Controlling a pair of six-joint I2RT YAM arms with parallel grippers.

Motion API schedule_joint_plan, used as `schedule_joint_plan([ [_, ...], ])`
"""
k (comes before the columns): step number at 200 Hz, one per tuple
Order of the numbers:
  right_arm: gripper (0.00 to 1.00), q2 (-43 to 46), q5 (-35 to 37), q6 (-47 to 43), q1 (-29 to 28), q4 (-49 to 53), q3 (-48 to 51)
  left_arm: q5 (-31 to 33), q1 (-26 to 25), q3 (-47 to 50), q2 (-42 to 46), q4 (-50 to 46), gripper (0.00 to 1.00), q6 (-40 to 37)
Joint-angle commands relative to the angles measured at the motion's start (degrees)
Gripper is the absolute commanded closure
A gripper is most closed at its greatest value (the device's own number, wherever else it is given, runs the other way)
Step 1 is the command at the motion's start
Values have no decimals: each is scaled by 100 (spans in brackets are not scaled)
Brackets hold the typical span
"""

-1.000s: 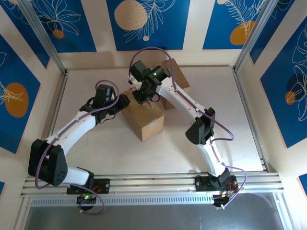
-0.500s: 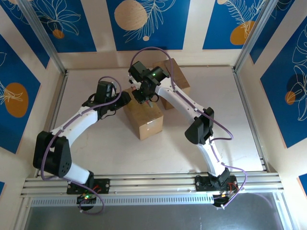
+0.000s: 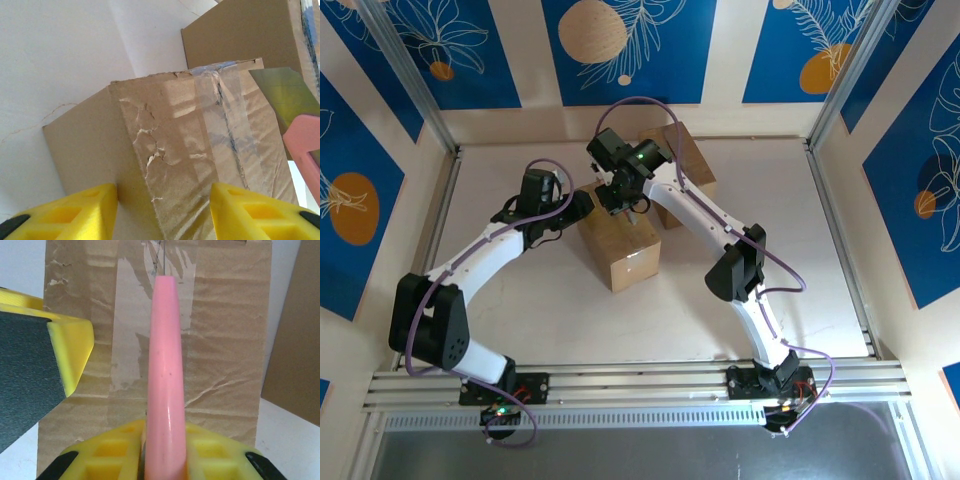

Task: Unpack the express box

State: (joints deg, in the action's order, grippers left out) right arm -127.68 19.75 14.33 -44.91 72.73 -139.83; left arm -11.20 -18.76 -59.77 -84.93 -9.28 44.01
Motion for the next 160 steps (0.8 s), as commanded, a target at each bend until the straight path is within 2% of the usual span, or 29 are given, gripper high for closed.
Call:
schedule_joint_plan([
  [1,100,-77,-21,117,-40,-66,-123,-157,72,132,161,150,48,-51],
  [160,100,-473,-15,202,-36,-23,-414,-186,82,343,389,256,51,-13],
])
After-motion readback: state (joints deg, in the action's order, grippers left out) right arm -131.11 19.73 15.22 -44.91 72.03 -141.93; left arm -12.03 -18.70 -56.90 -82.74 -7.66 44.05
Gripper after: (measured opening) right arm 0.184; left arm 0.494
